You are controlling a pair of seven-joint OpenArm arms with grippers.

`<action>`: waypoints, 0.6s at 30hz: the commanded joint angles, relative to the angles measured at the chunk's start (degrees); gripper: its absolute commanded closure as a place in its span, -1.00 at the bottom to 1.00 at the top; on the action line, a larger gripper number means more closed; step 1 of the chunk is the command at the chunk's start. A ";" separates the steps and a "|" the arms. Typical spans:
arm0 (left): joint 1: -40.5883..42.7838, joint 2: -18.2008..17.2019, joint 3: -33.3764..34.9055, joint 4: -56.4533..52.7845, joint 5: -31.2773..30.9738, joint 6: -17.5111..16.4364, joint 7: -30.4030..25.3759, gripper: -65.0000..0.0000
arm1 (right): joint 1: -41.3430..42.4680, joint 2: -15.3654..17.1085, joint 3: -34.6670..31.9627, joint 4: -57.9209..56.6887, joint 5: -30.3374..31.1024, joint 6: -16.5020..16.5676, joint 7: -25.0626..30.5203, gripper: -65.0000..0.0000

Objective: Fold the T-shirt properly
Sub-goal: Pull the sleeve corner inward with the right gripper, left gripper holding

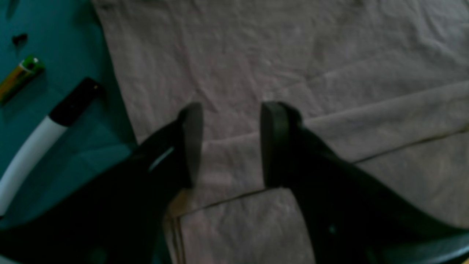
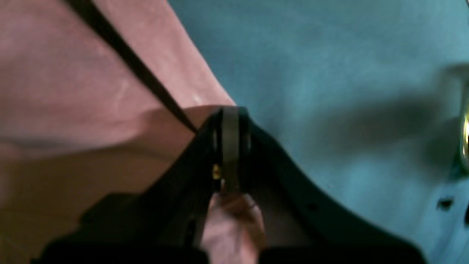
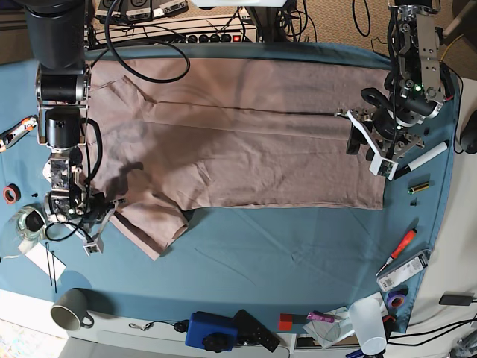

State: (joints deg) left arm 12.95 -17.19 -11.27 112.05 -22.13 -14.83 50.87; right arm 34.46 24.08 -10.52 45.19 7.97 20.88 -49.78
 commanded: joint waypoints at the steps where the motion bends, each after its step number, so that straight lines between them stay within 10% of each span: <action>1: -0.57 -0.59 -0.15 0.92 -0.57 0.00 -1.40 0.19 | 0.46 1.38 0.09 -0.04 -2.01 -0.63 -4.92 1.00; 18: -0.59 -0.57 -0.15 0.92 -0.55 0.00 -1.44 0.19 | -1.70 2.86 0.09 11.74 4.90 -1.14 -14.23 1.00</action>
State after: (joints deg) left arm 12.97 -17.17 -11.27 112.05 -22.13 -14.83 50.87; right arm 31.00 25.74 -10.74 56.03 13.32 19.70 -64.03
